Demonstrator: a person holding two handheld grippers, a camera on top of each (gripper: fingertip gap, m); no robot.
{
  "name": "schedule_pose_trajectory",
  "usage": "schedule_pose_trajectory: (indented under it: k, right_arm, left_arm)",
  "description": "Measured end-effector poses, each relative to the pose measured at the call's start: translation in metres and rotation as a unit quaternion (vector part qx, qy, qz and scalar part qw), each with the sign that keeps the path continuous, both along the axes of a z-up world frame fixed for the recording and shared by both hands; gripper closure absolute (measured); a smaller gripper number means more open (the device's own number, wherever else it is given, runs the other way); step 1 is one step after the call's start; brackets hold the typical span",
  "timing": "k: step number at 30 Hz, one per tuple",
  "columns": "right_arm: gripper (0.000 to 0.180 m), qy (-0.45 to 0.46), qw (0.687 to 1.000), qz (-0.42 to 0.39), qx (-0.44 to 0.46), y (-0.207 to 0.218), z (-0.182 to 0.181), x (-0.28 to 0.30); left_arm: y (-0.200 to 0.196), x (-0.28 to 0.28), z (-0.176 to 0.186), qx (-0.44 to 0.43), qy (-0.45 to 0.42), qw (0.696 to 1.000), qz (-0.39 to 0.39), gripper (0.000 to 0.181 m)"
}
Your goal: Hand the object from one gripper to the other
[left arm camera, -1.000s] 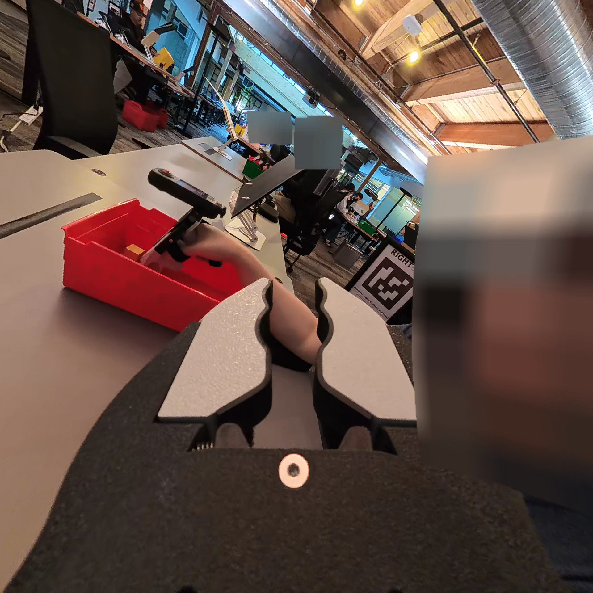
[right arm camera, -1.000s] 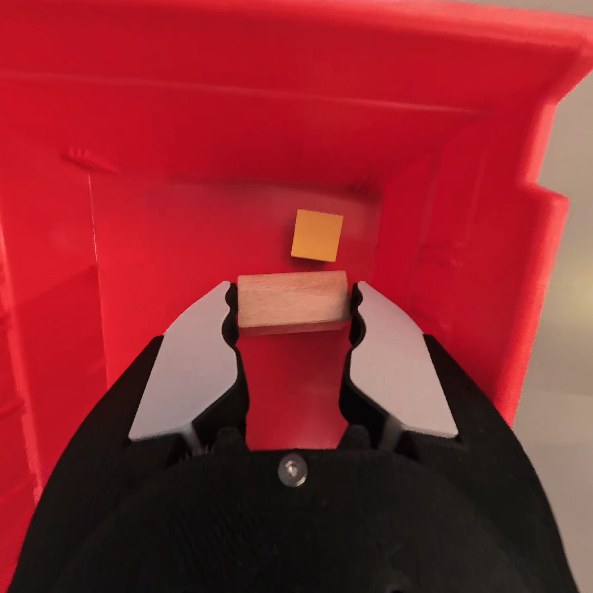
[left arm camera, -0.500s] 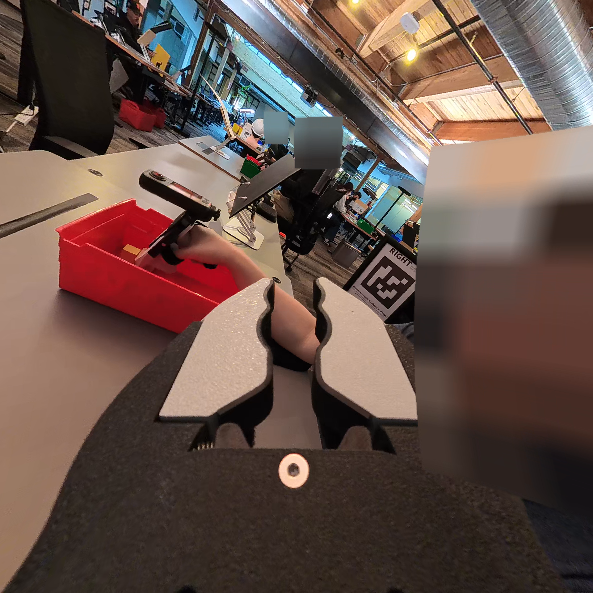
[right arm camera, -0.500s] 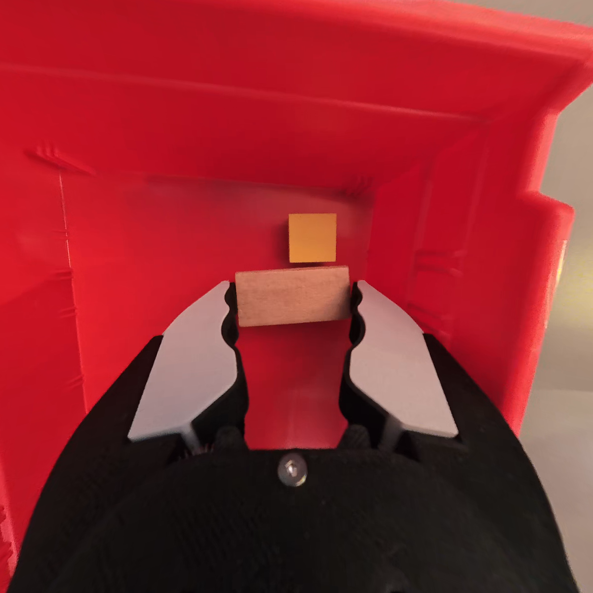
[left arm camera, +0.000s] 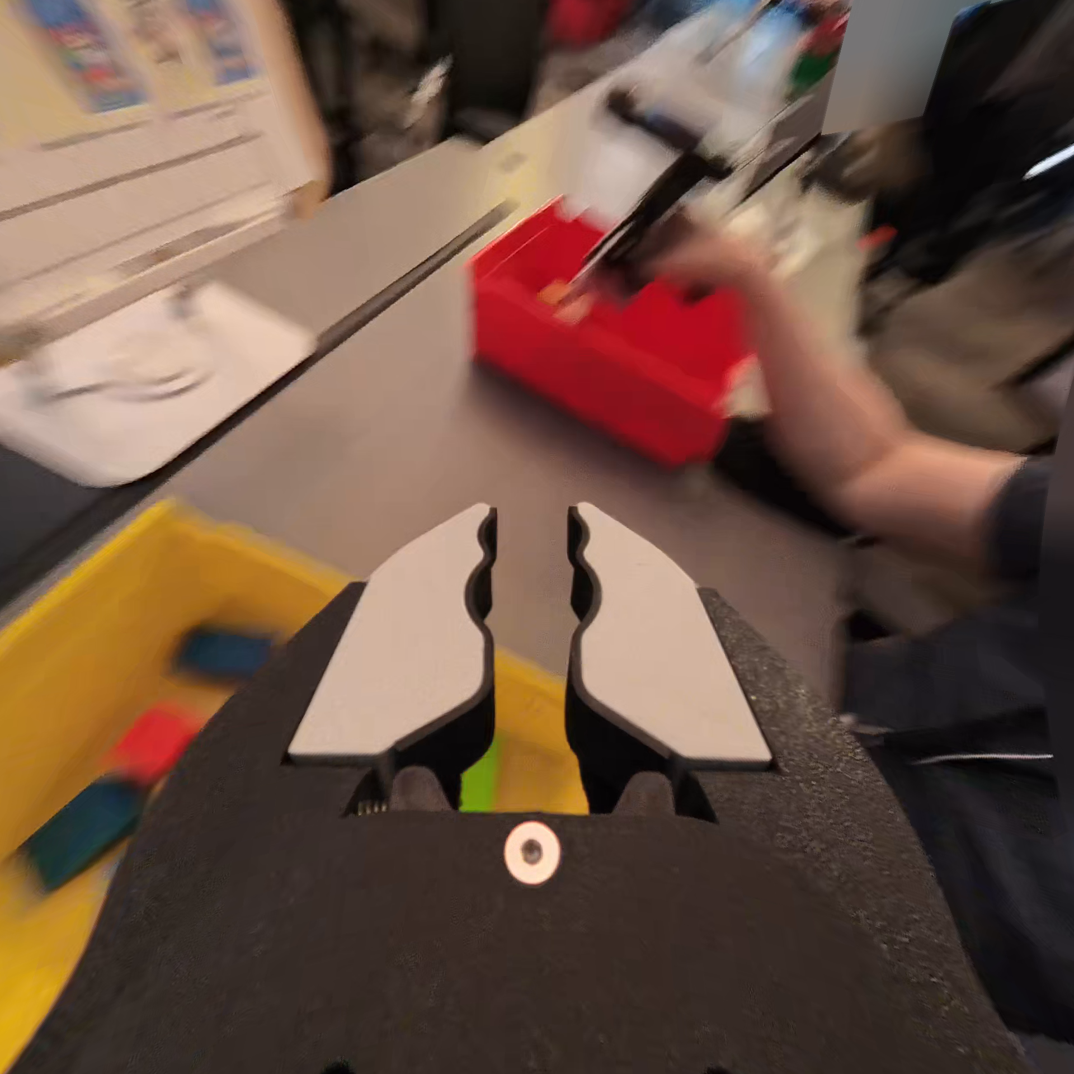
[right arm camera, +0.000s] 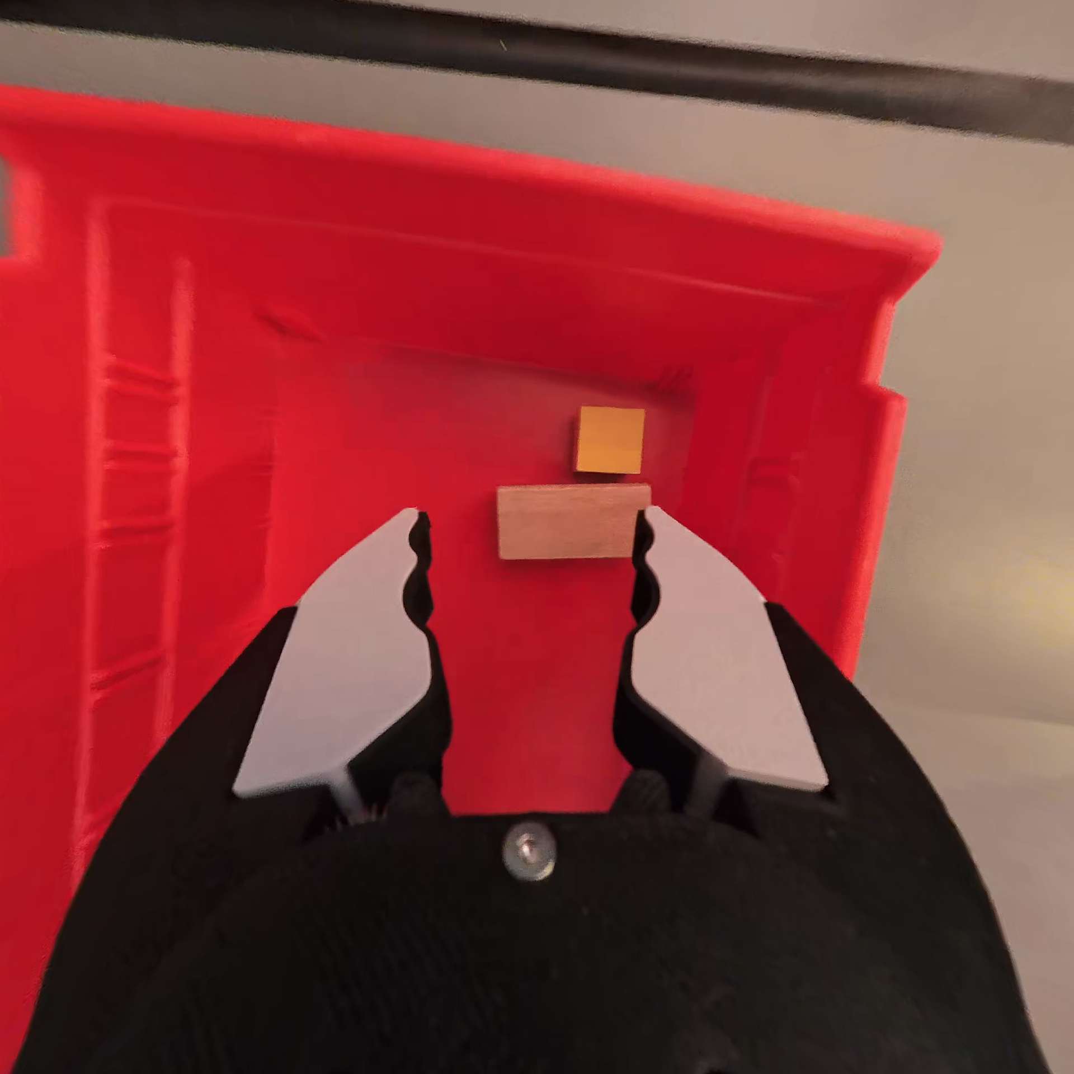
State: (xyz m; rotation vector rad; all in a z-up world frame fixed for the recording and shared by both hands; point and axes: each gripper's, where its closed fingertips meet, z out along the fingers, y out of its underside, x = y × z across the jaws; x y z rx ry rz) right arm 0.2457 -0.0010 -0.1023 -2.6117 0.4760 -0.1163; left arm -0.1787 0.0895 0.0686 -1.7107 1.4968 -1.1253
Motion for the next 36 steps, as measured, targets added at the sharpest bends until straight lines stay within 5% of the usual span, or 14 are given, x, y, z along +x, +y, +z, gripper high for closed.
schedule_pose_trajectory:
  k: [7,15,21,36]
  right_arm:
    - [0.112,-0.002,0.994,0.039,0.105,-0.002,0.069,-0.024]
    - [0.114,-0.005,0.985,0.051,0.166,-0.014,0.106,-0.031]
    - [0.114,0.004,0.987,0.051,0.153,-0.015,0.098,-0.029]
    - [0.114,0.009,0.986,0.057,0.158,-0.016,0.1,-0.028]
  left_arm:
    - [0.05,-0.08,-0.092,0.097,0.243,0.963,0.07,0.152]
    - [0.107,-0.149,-0.161,0.073,0.487,0.84,0.227,0.142]
    - [0.102,-0.13,-0.167,-0.022,0.478,0.829,0.289,0.132]
    - [0.106,-0.145,-0.195,-0.089,0.532,0.757,0.369,0.132]
